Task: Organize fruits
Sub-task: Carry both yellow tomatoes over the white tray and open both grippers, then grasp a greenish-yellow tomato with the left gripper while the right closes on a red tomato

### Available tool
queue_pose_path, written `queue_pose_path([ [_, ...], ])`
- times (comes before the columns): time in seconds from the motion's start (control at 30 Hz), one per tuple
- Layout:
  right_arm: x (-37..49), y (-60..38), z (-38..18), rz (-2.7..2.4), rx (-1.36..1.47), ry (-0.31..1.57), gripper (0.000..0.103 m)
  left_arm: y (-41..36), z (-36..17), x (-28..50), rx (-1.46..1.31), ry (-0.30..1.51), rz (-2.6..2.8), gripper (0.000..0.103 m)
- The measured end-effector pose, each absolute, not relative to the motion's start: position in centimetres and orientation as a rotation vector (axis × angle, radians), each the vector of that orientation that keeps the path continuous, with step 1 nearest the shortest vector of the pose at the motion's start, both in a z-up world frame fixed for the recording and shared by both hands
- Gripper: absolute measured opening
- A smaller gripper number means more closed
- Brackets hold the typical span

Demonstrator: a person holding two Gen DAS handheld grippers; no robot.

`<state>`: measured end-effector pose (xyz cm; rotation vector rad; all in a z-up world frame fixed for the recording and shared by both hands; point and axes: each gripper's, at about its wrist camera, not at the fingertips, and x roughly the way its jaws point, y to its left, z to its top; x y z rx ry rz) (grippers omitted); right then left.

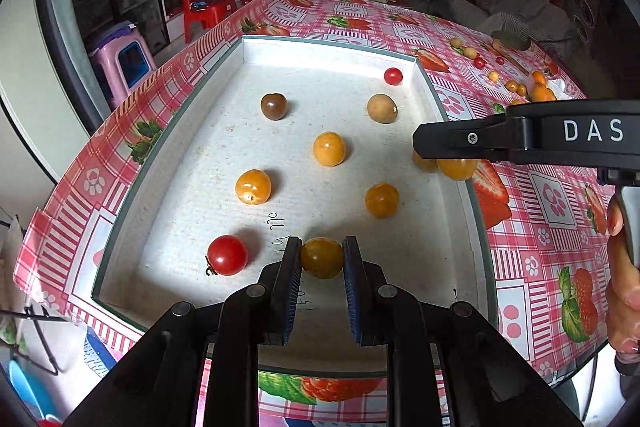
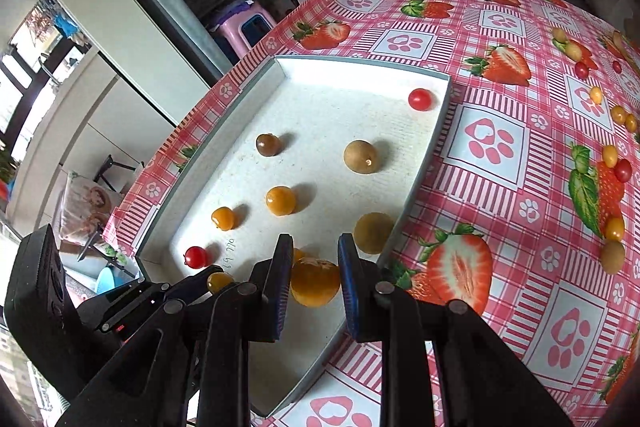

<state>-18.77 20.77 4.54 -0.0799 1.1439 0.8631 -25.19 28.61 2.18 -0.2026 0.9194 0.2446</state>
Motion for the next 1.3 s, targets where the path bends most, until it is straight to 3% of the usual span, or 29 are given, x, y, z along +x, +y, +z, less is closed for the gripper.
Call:
queue_pose_path([
  [0.77,-18.2,25.8,1.4,0.841,-0.277,1.168,0.029,28.5,1.7,-24.8,-0.186,0.922,0.274,0.022],
  [0.87,-18.3,25.7,1.7,0.850,-0.264,1.165,0.039,28.5,1.7,-24.8,-0.191,0.927,0.273,0.022],
  [0.93,-18.4,25.4,2.2,0.856,-0.245,1.154,0.061,28.5,1.7,-24.8,-0.191,0.930,0.271,0.023],
  [1.0,-18.6,25.1,3.1,0.868,-0.213,1.136,0.071,28.5,1.7,-24.8,-0.189,0.933,0.271,0.023],
  [1.07,-18.6,24.7,3.9,0.870,-0.191,1.116,0.076,28.5,1.7,-24.8,-0.187,0.934,0.267,0.040],
  [1.1,-18.6,24.4,4.3,0.872,-0.178,1.108,0.080,28.4,1.9,-24.9,-0.184,0.920,0.273,0.073],
  [1.13,-18.5,24.1,4.7,0.872,-0.164,1.101,0.080,28.3,2.3,-25.2,-0.176,0.888,0.282,0.084],
  [1.3,-17.7,21.1,5.6,0.821,-0.098,1.088,0.085,27.7,3.4,-25.3,-0.152,0.866,0.271,0.084],
])
